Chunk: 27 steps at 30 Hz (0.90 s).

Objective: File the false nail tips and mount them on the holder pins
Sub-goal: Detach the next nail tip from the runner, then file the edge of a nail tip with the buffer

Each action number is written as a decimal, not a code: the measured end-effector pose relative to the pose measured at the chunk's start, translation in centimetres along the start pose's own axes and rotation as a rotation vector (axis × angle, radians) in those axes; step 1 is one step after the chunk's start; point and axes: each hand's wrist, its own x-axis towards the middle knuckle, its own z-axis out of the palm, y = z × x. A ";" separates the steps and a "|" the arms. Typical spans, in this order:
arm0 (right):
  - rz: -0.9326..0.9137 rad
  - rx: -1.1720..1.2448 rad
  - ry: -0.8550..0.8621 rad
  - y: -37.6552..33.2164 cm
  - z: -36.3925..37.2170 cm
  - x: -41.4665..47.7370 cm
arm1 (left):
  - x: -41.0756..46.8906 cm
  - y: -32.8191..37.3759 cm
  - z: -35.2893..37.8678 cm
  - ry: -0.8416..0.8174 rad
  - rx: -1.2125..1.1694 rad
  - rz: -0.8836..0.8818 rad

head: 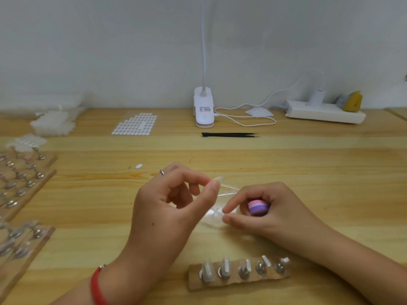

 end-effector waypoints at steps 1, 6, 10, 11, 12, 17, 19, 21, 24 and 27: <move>-0.016 -0.019 -0.016 0.0 0.1 -0.1 | 0.1 0.0 0.0 0.023 -0.032 -0.057; 0.023 0.176 0.055 -0.1 -0.4 0.3 | 0.3 -0.3 0.1 -0.021 -0.145 -0.250; 0.202 0.944 0.000 -0.2 -0.8 1.1 | 0.2 -0.2 0.3 -0.169 -0.160 -0.270; 0.214 1.035 -0.013 -0.2 -0.7 1.1 | 0.3 -0.3 0.3 -0.188 -0.161 -0.281; 0.229 1.091 -0.024 -0.2 -0.5 1.2 | 0.3 -0.2 0.3 -0.202 -0.170 -0.299; 0.252 1.032 -0.072 0.3 -0.4 1.1 | 0.6 -0.3 0.4 -0.230 -0.191 -0.372; 0.238 0.976 -0.089 0.3 -0.4 1.0 | 0.6 -0.4 0.4 -0.243 -0.198 -0.379; 0.229 0.940 -0.101 0.2 -0.2 0.9 | 0.6 -0.5 0.4 -0.250 -0.213 -0.379; 0.202 0.871 -0.121 0.1 0.0 0.7 | 0.7 -0.7 0.4 -0.267 -0.202 -0.363; 0.188 0.837 -0.120 -0.1 0.0 0.6 | 0.7 -0.8 0.3 -0.258 -0.184 -0.349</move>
